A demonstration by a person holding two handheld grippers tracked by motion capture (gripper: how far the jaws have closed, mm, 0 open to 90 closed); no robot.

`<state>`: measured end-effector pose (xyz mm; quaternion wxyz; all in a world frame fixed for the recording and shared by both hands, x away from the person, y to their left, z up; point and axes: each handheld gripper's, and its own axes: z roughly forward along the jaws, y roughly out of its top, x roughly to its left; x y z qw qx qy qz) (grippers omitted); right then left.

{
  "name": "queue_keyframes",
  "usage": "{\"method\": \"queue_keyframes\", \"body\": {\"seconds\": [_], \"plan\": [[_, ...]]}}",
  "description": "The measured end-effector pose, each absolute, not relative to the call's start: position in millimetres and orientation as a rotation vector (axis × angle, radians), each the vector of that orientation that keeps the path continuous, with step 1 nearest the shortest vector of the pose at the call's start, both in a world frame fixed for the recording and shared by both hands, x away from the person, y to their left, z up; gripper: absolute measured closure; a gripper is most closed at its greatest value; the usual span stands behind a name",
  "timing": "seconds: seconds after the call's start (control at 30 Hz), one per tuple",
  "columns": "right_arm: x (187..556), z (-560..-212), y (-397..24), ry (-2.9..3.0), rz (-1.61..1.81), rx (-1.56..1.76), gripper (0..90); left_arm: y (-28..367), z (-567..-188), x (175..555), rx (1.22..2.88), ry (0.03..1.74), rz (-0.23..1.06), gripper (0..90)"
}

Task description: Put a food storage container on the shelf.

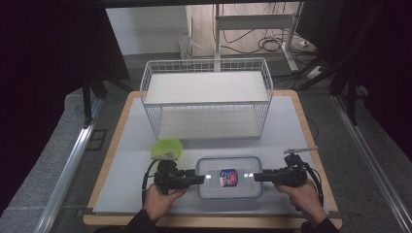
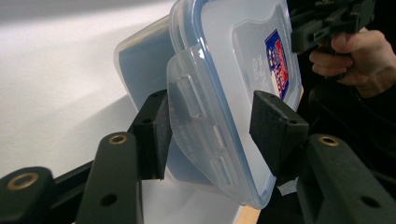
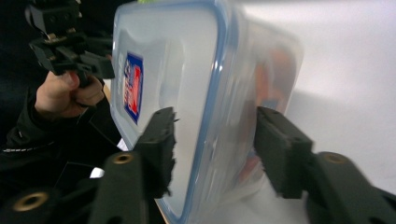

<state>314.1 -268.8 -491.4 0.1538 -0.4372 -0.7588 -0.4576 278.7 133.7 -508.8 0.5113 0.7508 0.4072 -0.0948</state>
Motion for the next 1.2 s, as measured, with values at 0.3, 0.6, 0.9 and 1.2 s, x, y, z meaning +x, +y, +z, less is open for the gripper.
{"method": "queue_keyframes", "body": {"seconds": [0.3, 0.6, 0.9, 1.2], "plan": [[307.4, -484.9, -263.8, -2.219, -1.303, -1.308, 50.5, 130.6, -502.6, 275.3, 1.803, 1.010, -0.173, 49.8], [305.5, -479.0, -259.9, -2.250, -1.356, -1.308, 52.6, 131.7, -499.8, 276.5, 1.780, 1.035, -0.154, 51.0], [306.6, -461.4, -257.5, -2.283, -1.442, -1.289, 52.8, 133.8, -484.6, 278.8, 1.775, 1.018, -0.116, 50.9], [317.8, -435.2, -248.3, -2.282, -1.527, -1.242, 52.8, 144.4, -454.2, 284.7, 1.752, 0.996, -0.047, 51.0]]}}
